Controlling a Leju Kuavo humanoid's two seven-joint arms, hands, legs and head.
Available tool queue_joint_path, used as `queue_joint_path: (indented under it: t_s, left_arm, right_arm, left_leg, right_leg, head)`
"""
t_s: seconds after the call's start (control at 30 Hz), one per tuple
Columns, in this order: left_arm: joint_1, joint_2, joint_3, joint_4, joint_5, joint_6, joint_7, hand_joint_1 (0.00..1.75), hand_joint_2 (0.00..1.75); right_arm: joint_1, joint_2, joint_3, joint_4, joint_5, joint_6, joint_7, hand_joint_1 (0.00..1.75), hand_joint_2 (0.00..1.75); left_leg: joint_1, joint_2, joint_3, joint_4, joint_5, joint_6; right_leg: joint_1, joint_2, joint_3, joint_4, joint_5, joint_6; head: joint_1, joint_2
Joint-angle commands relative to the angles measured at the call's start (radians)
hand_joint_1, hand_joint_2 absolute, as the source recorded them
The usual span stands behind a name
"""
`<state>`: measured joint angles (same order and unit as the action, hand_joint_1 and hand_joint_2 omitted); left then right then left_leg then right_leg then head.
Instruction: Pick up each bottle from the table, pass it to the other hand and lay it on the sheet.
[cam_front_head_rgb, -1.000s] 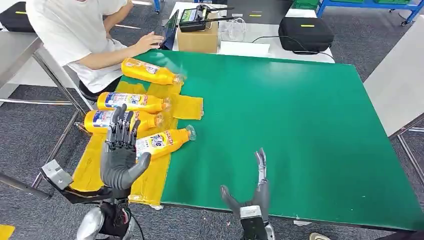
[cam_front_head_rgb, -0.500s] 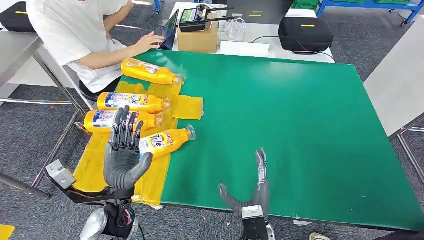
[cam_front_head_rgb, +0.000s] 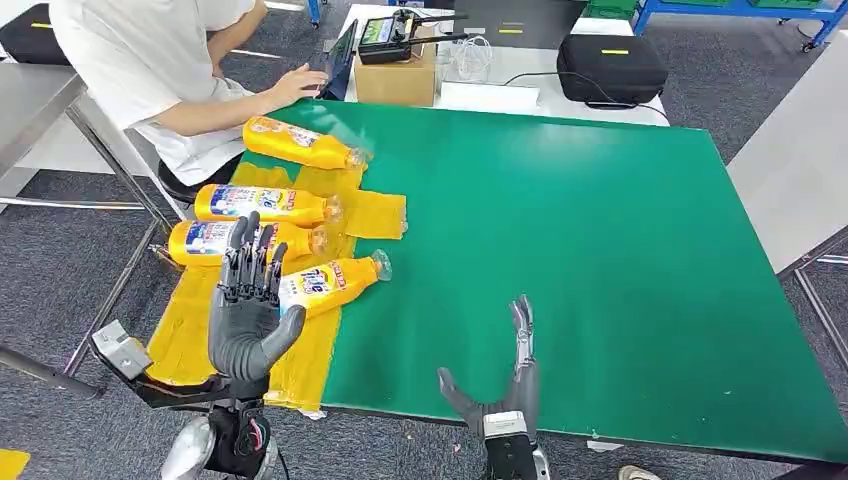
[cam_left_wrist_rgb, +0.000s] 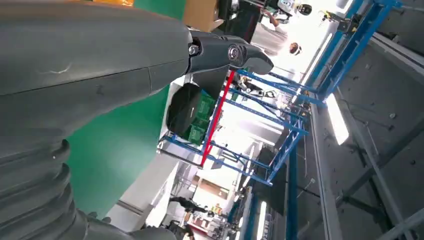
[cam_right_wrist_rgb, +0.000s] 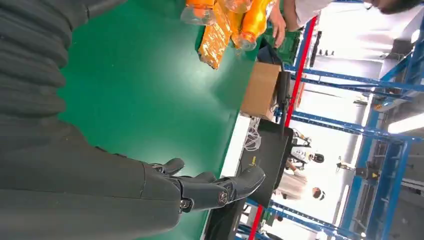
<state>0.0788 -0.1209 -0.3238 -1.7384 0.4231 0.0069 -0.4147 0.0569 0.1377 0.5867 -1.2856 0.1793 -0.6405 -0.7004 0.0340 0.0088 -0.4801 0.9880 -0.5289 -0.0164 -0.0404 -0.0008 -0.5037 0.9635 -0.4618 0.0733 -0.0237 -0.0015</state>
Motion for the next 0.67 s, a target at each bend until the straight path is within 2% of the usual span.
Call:
queue_joint_path:
  t_s: [0.03, 0.67]
  left_arm:
    - [-0.022, 0.005, -0.006, 0.057, 0.002, -0.001, -0.001, 0.0, 1.75]
    - [-0.022, 0.005, -0.006, 0.057, 0.002, -0.001, -0.001, 0.0, 1.75]
  right_arm:
    - [-0.028, -0.03, 0.015, 0.005, -0.002, -0.001, 0.002, 0.0, 1.75]
    - [-0.028, -0.03, 0.015, 0.005, -0.002, -0.001, 0.002, 0.0, 1.75]
  left_leg:
    - [0.0, -0.001, 0.003, -0.003, 0.0, 0.003]
    - [0.0, -0.001, 0.002, -0.003, 0.001, 0.003]
  right_leg:
    - [0.001, -0.001, 0.003, -0.003, 0.0, -0.005]
    - [0.001, 0.0, 0.003, -0.003, 0.001, -0.005]
  head:
    - [0.0, 0.0]
    - [0.0, 0.0]
